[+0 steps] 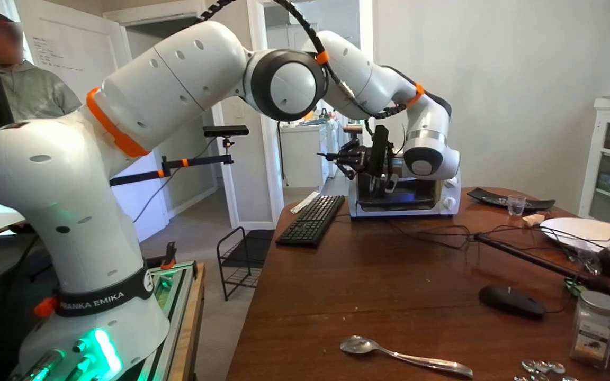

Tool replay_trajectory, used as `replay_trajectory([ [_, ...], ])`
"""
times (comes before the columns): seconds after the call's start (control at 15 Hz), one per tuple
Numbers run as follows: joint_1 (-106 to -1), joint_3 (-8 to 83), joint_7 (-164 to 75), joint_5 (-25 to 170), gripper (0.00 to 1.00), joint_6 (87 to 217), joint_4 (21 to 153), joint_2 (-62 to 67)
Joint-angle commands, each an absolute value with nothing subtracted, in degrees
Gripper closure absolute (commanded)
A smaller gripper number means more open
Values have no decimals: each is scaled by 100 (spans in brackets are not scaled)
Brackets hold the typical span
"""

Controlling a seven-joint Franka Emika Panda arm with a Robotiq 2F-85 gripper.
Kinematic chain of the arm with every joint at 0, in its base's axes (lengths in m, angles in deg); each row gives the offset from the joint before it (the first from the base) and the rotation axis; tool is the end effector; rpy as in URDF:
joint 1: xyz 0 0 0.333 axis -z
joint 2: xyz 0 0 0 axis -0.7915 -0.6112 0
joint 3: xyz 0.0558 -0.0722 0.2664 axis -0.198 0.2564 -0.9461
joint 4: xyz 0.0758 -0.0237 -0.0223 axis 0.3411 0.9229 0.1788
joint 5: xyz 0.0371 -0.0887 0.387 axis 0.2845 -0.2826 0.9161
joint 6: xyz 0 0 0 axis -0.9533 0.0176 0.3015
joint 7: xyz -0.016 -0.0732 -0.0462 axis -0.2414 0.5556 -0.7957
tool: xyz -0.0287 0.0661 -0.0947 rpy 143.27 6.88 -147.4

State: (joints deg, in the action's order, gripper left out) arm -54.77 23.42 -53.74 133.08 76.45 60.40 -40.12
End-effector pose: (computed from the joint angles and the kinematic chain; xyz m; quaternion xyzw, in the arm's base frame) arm 0.5942 0.2270 0.2038 -0.6917 -0.0972 0.4849 0.5263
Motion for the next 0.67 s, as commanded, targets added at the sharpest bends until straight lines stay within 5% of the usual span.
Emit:
replay_trajectory([
  [0.0,-5380,2378,-5173,13671,99,7606,6404,-3962],
  [0.6,-5205,2660,-5686,14539,99,7954,8128,-3534],
])
